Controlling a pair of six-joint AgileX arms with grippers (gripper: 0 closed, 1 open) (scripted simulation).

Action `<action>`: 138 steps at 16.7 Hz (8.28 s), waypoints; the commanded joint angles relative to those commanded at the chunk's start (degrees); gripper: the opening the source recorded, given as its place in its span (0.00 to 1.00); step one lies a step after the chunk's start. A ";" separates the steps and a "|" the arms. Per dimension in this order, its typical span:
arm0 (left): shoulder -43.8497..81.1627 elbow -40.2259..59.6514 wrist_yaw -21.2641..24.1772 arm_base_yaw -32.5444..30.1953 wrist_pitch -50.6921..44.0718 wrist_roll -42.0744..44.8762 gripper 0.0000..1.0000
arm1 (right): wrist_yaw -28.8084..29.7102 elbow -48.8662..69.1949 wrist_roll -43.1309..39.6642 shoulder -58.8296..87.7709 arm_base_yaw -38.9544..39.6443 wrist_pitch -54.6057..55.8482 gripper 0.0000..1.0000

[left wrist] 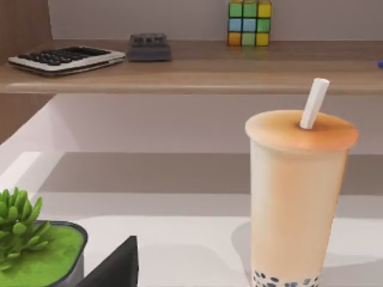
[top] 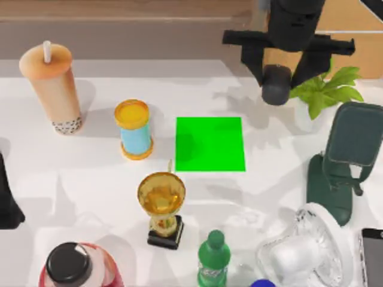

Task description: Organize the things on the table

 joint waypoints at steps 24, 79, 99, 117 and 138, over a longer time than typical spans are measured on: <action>0.00 0.00 0.00 0.00 0.00 0.00 1.00 | -1.42 25.36 5.02 26.08 6.82 -2.75 0.00; 0.00 0.00 0.00 0.00 0.00 0.00 1.00 | 0.35 -15.18 -7.49 -21.30 -3.32 17.28 1.00; 0.00 0.00 0.00 0.00 0.00 0.00 1.00 | -1.03 -97.68 -9.37 -63.02 -9.32 31.48 1.00; 0.00 0.00 0.00 0.00 0.00 0.00 1.00 | -1.06 -108.83 -9.04 -53.96 -9.13 51.69 1.00; 0.00 0.00 0.00 0.00 0.00 0.00 1.00 | -1.06 -108.83 -9.04 -53.96 -9.13 51.69 0.00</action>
